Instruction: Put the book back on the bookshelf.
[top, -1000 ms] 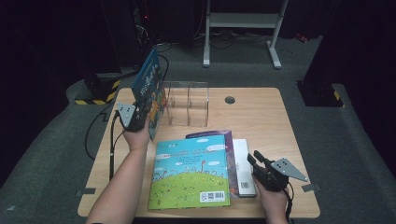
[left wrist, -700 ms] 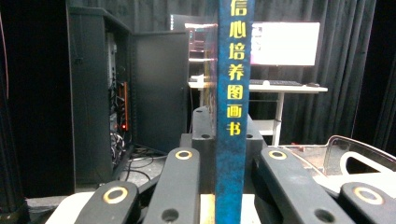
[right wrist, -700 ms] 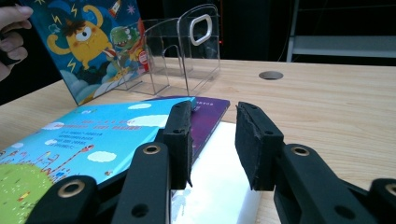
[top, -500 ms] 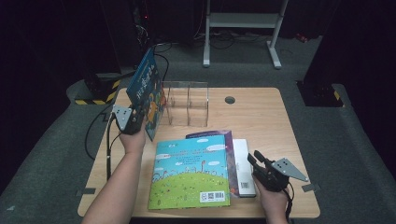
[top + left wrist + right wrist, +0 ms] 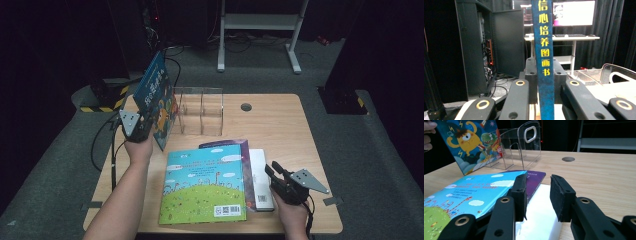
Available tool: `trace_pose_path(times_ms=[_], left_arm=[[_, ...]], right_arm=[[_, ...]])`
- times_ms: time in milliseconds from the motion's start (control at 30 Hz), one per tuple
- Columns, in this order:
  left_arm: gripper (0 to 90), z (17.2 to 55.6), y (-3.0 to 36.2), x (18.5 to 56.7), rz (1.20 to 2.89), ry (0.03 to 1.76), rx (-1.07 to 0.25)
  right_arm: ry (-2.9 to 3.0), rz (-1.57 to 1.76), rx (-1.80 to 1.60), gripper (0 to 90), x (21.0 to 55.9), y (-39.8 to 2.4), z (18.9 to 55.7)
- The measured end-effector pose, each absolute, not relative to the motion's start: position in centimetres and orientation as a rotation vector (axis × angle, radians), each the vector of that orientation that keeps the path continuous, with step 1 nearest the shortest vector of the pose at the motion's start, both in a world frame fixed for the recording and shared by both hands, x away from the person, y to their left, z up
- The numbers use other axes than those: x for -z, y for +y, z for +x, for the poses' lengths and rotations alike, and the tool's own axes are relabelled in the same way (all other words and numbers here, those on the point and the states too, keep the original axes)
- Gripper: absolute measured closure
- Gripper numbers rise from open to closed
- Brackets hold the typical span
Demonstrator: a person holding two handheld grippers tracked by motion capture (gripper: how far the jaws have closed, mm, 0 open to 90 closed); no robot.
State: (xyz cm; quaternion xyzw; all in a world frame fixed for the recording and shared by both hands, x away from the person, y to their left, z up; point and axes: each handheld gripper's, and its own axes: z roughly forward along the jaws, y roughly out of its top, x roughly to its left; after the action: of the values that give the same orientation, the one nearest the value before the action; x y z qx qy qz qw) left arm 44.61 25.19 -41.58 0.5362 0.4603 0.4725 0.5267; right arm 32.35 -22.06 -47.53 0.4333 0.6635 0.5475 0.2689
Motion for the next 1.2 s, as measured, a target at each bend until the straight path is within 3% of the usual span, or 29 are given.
trace_pose_path(times_ms=[867, 1067, 1200], left_arm=[[76.1, 44.88, 25.42, 41.68, 1.348, 1.138, -1.12], [70.3, 44.84, 25.54, 41.76, 1.344, 1.147, -1.103], [57.4, 44.8, 25.75, 41.45, 1.334, 1.165, -1.085]], right_arm=[[1.798, 1.166, -1.474, 66.0, 47.62, -21.84, 32.4], [1.8, 1.168, -1.473, 66.0, 47.64, -21.83, 32.4], [1.799, 1.165, -1.477, 66.0, 47.61, -21.81, 32.39]])
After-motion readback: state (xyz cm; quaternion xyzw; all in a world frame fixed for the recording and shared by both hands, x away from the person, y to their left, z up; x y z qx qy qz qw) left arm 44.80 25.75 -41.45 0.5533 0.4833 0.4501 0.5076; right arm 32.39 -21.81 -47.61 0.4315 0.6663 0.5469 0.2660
